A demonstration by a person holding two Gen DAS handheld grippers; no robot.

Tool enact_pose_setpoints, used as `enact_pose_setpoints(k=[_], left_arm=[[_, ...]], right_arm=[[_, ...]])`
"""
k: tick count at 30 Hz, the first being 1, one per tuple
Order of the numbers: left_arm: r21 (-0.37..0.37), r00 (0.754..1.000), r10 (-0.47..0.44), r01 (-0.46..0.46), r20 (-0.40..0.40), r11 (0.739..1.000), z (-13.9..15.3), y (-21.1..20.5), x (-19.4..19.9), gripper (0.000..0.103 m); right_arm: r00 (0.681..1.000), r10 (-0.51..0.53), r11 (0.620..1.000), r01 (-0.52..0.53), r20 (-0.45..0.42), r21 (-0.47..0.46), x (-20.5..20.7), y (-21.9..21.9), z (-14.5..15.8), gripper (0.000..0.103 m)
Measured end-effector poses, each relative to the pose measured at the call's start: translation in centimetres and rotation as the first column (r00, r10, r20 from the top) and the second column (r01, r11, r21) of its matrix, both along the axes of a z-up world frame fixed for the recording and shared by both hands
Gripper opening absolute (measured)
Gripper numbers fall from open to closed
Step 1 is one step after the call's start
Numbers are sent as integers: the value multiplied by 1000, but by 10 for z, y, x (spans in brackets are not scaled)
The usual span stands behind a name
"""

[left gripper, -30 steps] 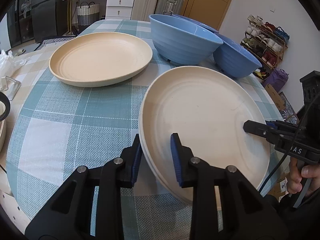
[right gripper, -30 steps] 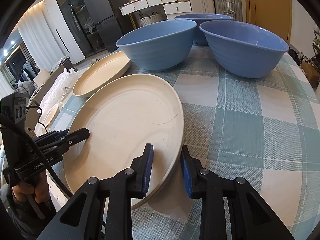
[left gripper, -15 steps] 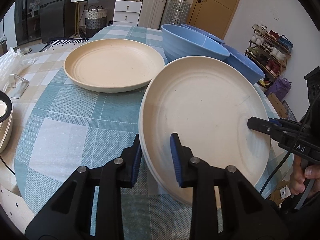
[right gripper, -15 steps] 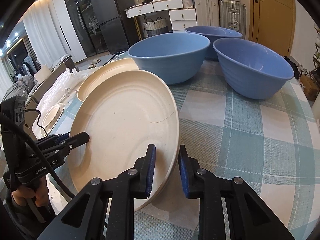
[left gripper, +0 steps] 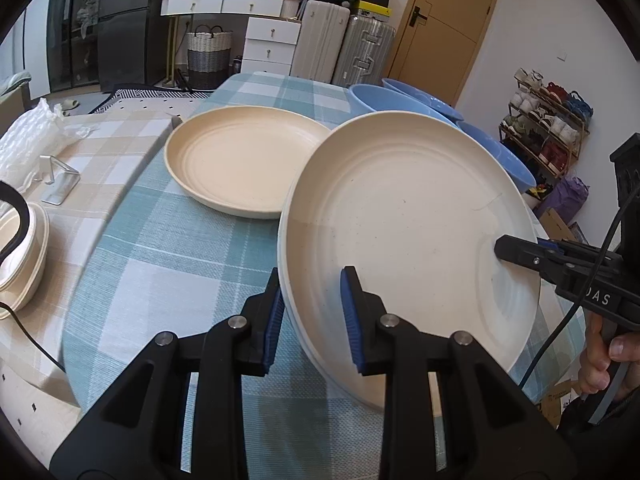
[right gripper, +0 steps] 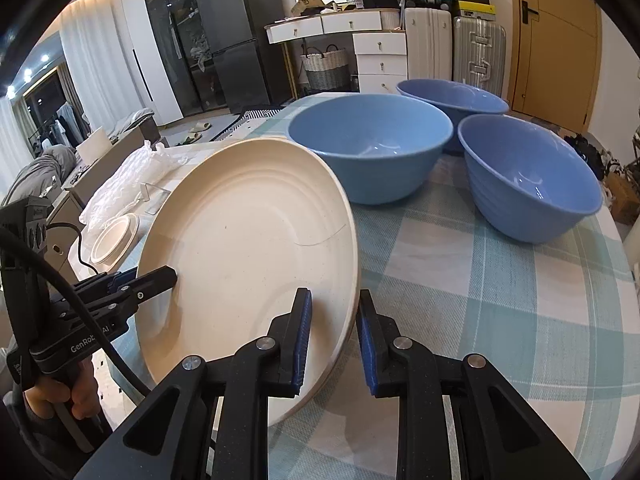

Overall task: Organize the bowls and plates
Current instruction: 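Close the left tool on the stacked plates rim while the right tool grips and lifts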

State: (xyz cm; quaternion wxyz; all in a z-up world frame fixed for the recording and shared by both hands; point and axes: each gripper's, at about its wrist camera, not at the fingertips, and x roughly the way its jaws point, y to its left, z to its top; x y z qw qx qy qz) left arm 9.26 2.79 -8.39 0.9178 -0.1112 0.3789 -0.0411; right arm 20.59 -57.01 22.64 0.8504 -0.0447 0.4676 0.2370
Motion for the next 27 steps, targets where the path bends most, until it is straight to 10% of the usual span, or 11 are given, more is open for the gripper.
enact_pose_setpoints(k=[27], left_arm=[[-38, 981, 193, -193, 1, 981, 25, 116, 31, 24]], right_arm=[[990, 134, 991, -133, 35, -27, 64, 118, 16, 22]])
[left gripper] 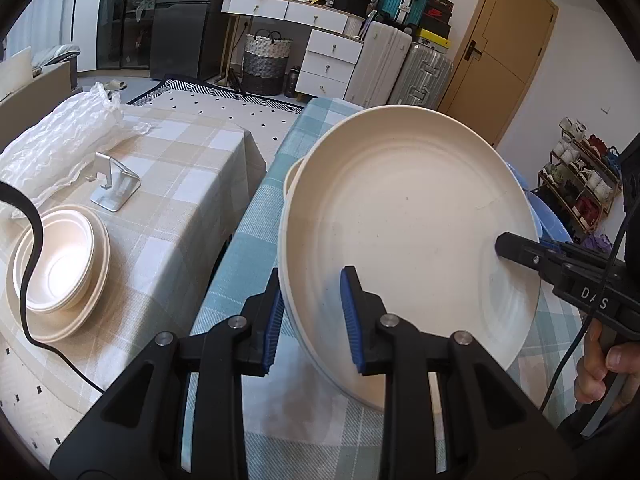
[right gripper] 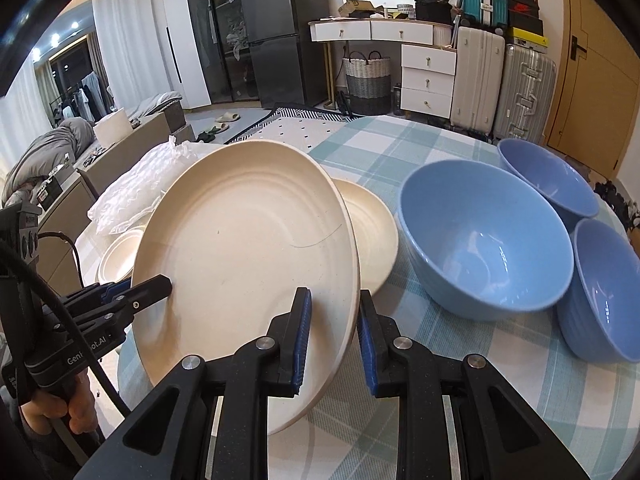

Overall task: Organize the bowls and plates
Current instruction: 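Close the left tool on the stacked plates rim while the right tool grips and lifts, then carry the gripped cream plate stack with both tools toward the blue bowls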

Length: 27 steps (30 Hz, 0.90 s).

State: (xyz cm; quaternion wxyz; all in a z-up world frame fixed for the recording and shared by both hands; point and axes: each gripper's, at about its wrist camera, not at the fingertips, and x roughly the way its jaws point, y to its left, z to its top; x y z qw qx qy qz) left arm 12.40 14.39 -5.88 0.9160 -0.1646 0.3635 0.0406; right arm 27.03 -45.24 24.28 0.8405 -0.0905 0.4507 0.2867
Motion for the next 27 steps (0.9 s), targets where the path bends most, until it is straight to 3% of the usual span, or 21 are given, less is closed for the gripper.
enact_pose_setpoints(k=[14, 27], left_arm=[[-7, 1000, 19, -19, -22, 1000, 4, 25, 56, 24], [-8, 998, 12, -13, -58, 1000, 1, 21, 110, 24]], right_arm=[[1000, 6, 1000, -6, -12, 2, 43, 25, -1, 22], [999, -14, 1000, 14, -31, -10, 86, 27, -9, 22]])
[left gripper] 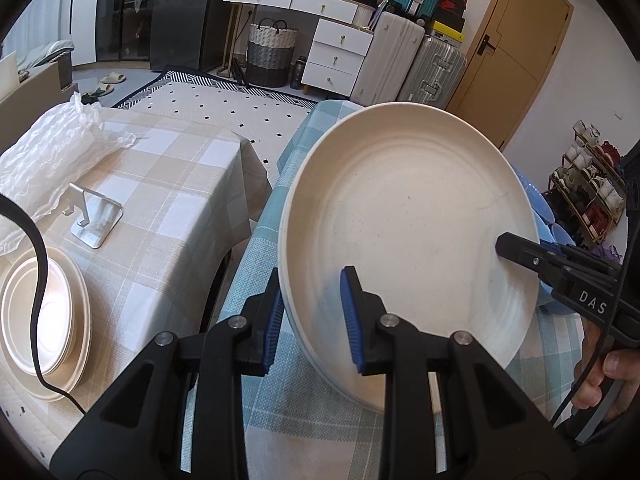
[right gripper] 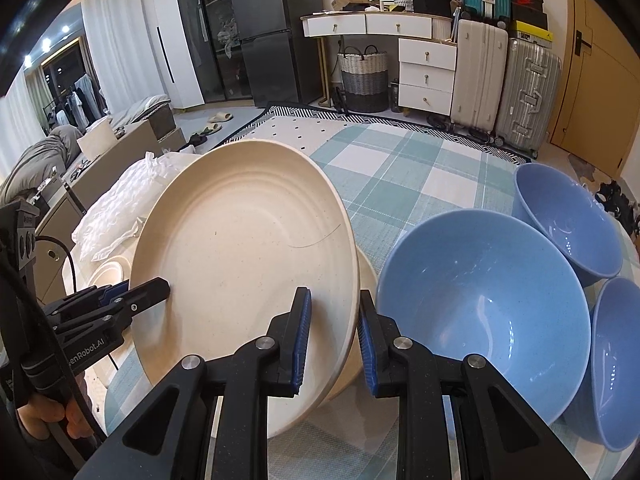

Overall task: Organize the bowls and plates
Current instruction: 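Carry the gripped cream plate stack with both tools toward the blue bowls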

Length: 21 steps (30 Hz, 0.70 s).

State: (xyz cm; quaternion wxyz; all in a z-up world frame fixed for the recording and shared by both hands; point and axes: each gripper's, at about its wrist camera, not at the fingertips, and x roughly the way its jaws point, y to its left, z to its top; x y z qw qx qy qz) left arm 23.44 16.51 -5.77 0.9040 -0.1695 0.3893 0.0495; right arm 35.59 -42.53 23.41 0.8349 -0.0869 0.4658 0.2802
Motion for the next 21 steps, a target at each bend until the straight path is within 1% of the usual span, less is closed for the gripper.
enact_pose_setpoints(k=[7, 9, 16, 21], left_arm=[[-9, 999, 14, -14, -30, 1000, -10, 5, 18, 24], [-23, 999, 17, -18, -36, 1000, -14, 8, 20, 24], [-38, 998, 32, -34, -55, 999, -24, 16, 21, 24], [-42, 998, 42, -44, -52, 998, -26, 22, 16, 24]], right_arm=[[1000, 13, 1000, -13, -19, -25, 15, 8, -10, 22], [1000, 17, 999, -18, -12, -32, 17, 11, -11, 22], [999, 37, 996, -35, 15, -81, 14, 23, -13, 22], [999, 48, 995, -47, 17, -90, 11, 29, -12, 22]])
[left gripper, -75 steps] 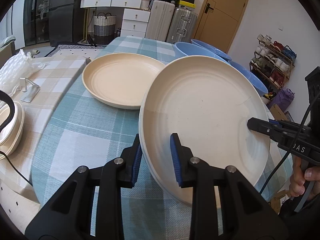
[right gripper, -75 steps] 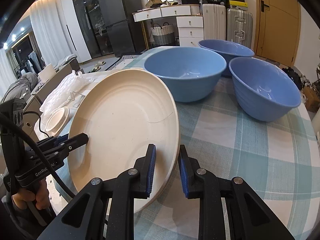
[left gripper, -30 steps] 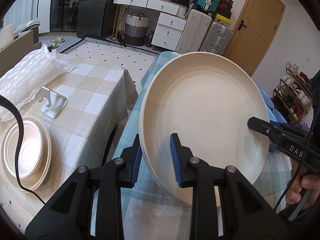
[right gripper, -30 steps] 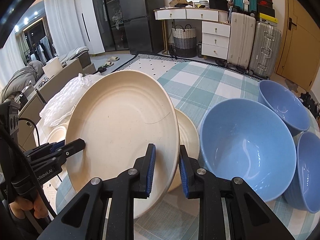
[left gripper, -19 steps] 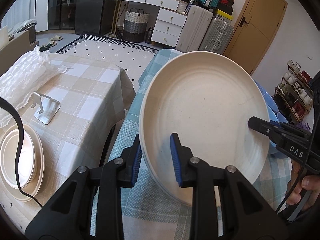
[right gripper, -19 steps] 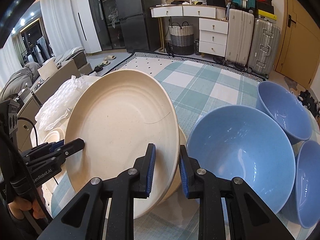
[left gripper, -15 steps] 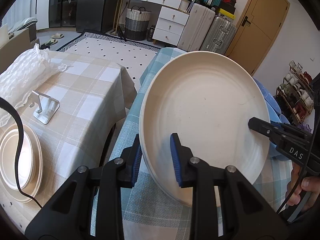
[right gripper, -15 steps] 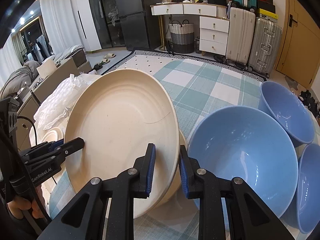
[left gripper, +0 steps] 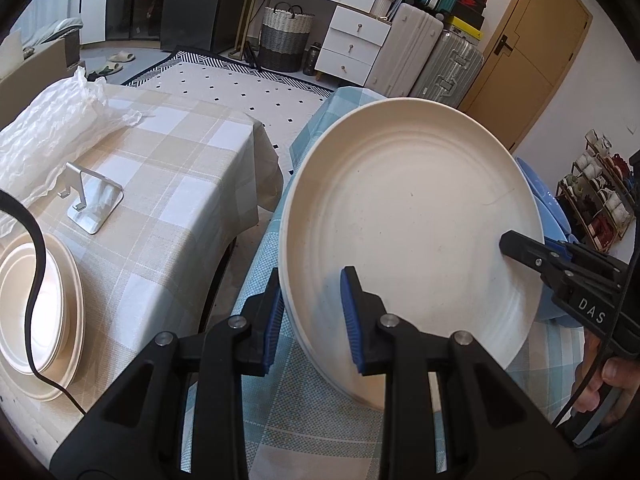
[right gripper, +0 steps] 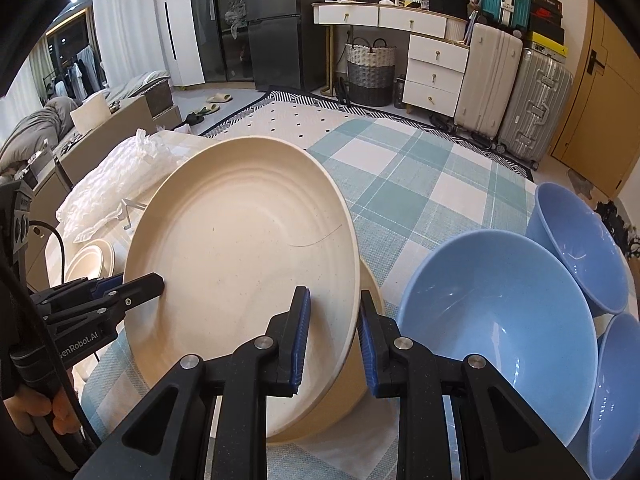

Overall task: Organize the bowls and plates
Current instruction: 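Carry the gripped cream plate stack with both tools toward the blue bowls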

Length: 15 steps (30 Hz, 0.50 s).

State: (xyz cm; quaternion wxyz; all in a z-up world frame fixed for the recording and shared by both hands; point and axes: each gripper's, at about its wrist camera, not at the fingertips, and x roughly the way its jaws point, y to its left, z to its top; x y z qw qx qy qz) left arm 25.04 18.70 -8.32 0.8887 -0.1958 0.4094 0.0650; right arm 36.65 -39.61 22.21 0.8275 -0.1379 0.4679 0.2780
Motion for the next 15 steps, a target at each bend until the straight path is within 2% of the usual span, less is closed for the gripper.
enact_pose_setpoints(k=[9, 15], left_arm=[[-4, 1000, -6, 6, -10, 1000, -2, 1, 4, 24], [-22, 1000, -21, 21, -22, 1000, -7, -4, 10, 24]], right_arm=[[1000, 2, 999, -2, 0, -41, 3, 5, -2, 23], [999, -2, 995, 5, 36, -99, 3, 6, -1, 23]])
